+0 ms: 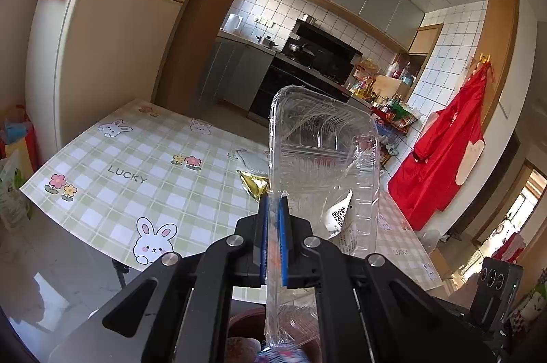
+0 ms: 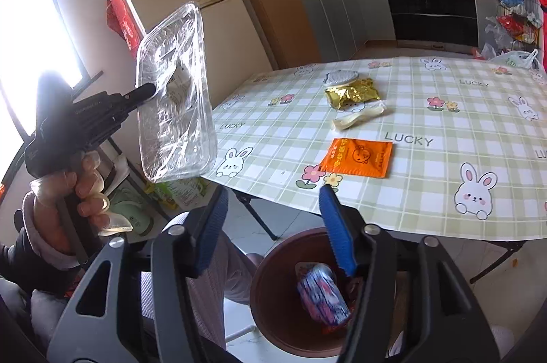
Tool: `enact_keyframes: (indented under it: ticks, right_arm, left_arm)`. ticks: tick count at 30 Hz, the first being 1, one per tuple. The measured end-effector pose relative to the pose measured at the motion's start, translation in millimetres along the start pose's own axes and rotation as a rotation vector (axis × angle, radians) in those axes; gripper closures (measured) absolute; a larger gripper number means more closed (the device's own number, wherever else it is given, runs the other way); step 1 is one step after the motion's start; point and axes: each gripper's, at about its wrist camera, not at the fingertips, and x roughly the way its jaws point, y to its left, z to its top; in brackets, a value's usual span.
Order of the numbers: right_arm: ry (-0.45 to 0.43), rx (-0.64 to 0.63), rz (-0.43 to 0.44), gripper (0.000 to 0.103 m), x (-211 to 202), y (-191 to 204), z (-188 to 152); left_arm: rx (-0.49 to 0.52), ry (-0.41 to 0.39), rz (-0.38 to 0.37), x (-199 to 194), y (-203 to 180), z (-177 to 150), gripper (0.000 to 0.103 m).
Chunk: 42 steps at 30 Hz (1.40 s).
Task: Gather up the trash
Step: 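Open the left gripper to drop the clear plastic box into the pink bin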
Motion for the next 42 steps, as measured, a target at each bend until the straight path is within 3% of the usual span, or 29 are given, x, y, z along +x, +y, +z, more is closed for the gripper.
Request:
enact_keyframes:
  ticks: [4,7,16,20,33,35,36,37,42]
  right_arm:
    - [-0.059,-0.011,-0.07,0.011,-13.5,-3.7,7.9]
    - [-0.123,-0.019,-0.155,0.005,-29.4,-6.6,16.3]
    - [-0.33,-0.012,-0.325,0.006,-81.2,-12.2,41.8]
    - [-0.373,0.002,-0.321,0.006,-95.1,-18.1,45.0]
    - [-0.387,0.071,-0.338,0.006,-100.6,-35.4,39.4]
    - [-0.386,0.076,-0.337,0.006,-101.4,-34.6,39.2]
    - [-0.383,0.079,-0.337,0.006,-100.9,-35.0,38.9]
    - [-0.382,0.082,-0.337,0.006,-100.6,-35.4,38.5]
    - [-0.373,0.082,-0.332,0.006,-98.3,-35.6,37.6]
  left_arm:
    - [0.013,0.014,-0.015,0.4,-4.0,-4.3,0.097]
    - [0.029,0.033,-0.028,2.8,-8.8,-9.5,0.097]
    - [0.127,0.098,-0.114,16.2,-37.4,-32.4,0.097]
    - [0.158,0.151,-0.157,26.9,-51.4,-50.8,0.097]
    - [0.214,0.236,-0.23,45.3,-72.2,-81.9,0.097]
    - [0.219,0.262,-0.243,50.1,-73.6,-82.2,0.069]
    - [0.218,0.269,-0.24,51.7,-72.5,-82.1,0.03]
    - [0.209,0.264,-0.241,51.5,-72.0,-82.0,0.021]
    - [0.182,0.255,-0.213,52.1,-65.6,-78.7,0.02]
